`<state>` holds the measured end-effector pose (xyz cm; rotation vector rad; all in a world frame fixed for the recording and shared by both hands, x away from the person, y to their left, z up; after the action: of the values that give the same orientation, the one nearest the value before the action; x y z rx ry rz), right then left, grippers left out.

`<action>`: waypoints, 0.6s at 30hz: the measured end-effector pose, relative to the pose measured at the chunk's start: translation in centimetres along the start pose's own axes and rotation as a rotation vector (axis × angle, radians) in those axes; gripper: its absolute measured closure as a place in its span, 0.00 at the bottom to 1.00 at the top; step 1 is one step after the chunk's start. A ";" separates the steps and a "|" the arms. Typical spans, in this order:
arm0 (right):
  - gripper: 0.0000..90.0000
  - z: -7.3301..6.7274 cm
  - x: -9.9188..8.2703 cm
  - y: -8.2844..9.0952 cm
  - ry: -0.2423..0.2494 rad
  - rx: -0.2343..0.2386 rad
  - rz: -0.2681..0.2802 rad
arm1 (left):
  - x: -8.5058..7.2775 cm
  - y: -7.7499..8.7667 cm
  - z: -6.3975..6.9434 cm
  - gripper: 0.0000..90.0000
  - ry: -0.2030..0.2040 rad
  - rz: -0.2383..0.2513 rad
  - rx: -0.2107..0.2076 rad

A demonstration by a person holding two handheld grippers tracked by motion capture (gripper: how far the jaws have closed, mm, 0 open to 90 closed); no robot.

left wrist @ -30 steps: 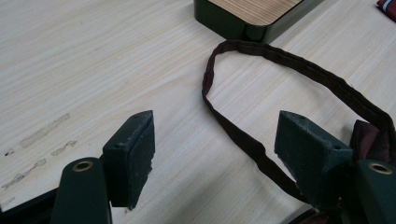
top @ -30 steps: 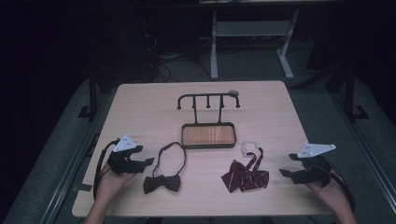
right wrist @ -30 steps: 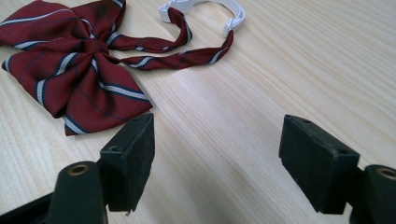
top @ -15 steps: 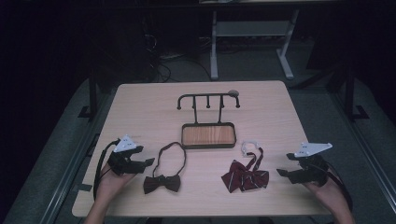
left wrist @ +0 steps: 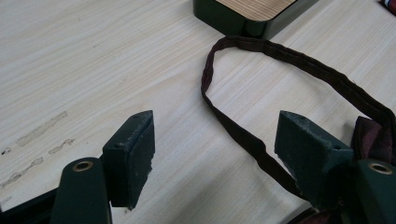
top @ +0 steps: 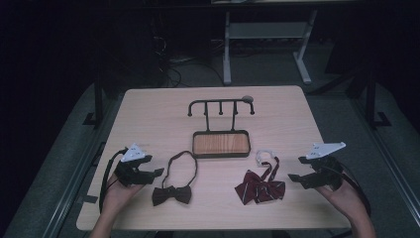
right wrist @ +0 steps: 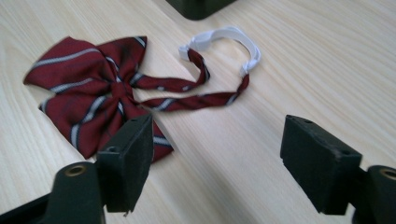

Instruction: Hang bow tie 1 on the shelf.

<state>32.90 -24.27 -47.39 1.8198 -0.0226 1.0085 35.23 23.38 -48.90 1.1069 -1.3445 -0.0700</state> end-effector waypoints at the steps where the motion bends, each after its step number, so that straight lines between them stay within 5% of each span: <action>1: 0.28 -0.1 0.2 -0.1 0.007 0.002 -0.008 | 0.0 0.0 0.0 0.32 -0.001 0.000 0.000; 18: 0.32 -0.9 2.9 -0.7 0.049 0.013 -0.069 | -0.1 0.0 -0.1 0.32 -0.011 -0.005 -0.002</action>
<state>34.50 -22.04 -45.91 1.7951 0.0767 1.0066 35.30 23.46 -48.95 1.1097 -1.3506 -0.0815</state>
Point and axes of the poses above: each handheld gripper's, and its own axes: y roughly backward along the jaws, x roughly out of its top, z roughly to its right, the point moved 8 cm from there along -y, roughly forward along the jaws, and after that the axes turned 13 degrees about -y, right-handed, at the moved point
